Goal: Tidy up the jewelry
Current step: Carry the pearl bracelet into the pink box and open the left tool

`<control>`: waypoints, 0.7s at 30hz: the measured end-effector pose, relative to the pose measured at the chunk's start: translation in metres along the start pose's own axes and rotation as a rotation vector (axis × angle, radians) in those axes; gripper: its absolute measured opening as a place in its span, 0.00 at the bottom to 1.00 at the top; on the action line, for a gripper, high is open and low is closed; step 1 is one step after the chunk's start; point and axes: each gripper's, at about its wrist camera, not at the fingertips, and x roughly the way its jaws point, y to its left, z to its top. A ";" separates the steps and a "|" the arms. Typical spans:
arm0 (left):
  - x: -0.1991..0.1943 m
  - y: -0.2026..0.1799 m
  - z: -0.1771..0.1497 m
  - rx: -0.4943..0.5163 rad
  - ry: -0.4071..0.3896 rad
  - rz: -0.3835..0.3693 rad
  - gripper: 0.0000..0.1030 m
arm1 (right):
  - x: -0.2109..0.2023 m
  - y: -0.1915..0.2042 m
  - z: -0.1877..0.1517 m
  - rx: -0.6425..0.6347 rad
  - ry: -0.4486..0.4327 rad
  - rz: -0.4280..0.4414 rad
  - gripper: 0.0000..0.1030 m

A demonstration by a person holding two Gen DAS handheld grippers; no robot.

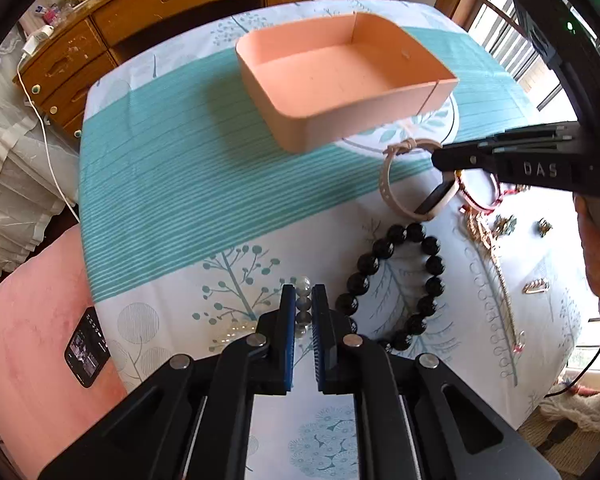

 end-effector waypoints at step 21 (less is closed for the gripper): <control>-0.045 -0.038 0.155 -0.275 -0.294 0.062 0.05 | -0.065 -0.035 0.038 0.068 -0.190 -0.053 0.02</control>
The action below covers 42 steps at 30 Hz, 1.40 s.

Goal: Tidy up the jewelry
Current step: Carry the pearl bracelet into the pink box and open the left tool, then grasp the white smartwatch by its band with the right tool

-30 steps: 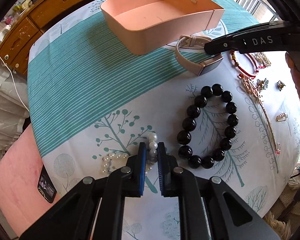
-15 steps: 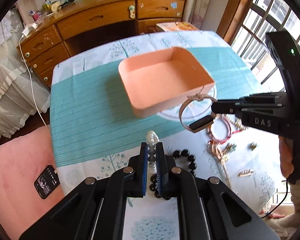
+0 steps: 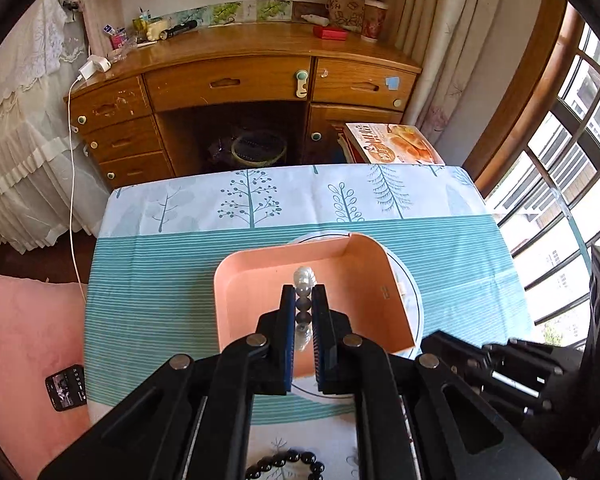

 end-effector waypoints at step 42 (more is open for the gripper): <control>-0.005 0.021 -0.115 -0.023 0.042 0.037 0.98 | 0.025 -0.017 -0.046 0.032 0.182 -0.028 0.22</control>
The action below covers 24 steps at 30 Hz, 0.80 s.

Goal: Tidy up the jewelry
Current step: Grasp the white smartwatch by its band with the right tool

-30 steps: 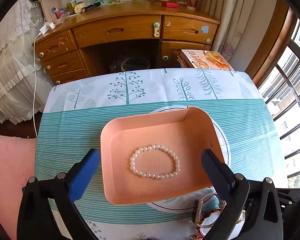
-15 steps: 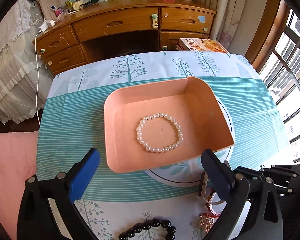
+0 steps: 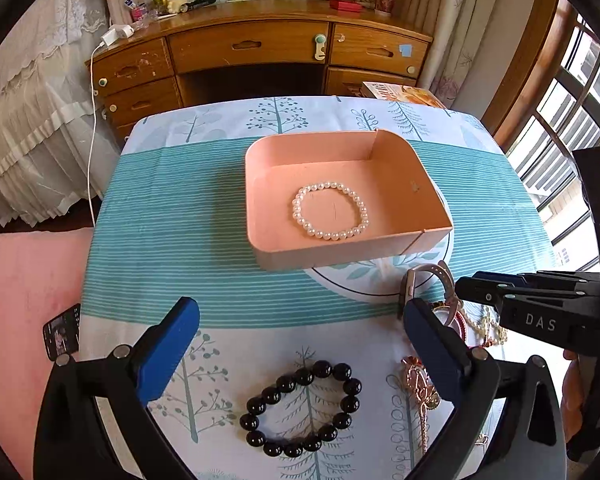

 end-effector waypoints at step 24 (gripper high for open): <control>0.035 0.003 -0.034 -0.027 0.079 0.001 0.98 | -0.025 0.008 0.000 -0.010 -0.103 0.006 0.09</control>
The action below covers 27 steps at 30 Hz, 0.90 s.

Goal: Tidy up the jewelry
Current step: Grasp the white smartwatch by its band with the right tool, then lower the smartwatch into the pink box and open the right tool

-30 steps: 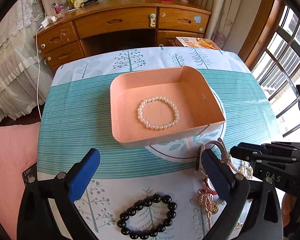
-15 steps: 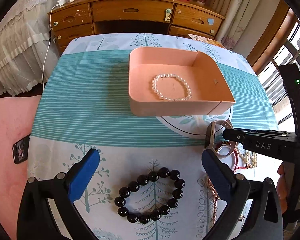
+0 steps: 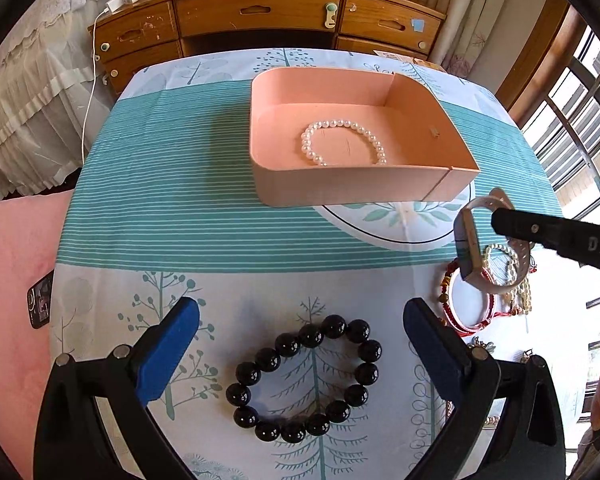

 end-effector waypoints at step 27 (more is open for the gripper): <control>-0.013 0.001 0.011 0.032 -0.060 0.027 0.98 | 0.035 0.019 0.057 0.015 -0.043 0.001 0.25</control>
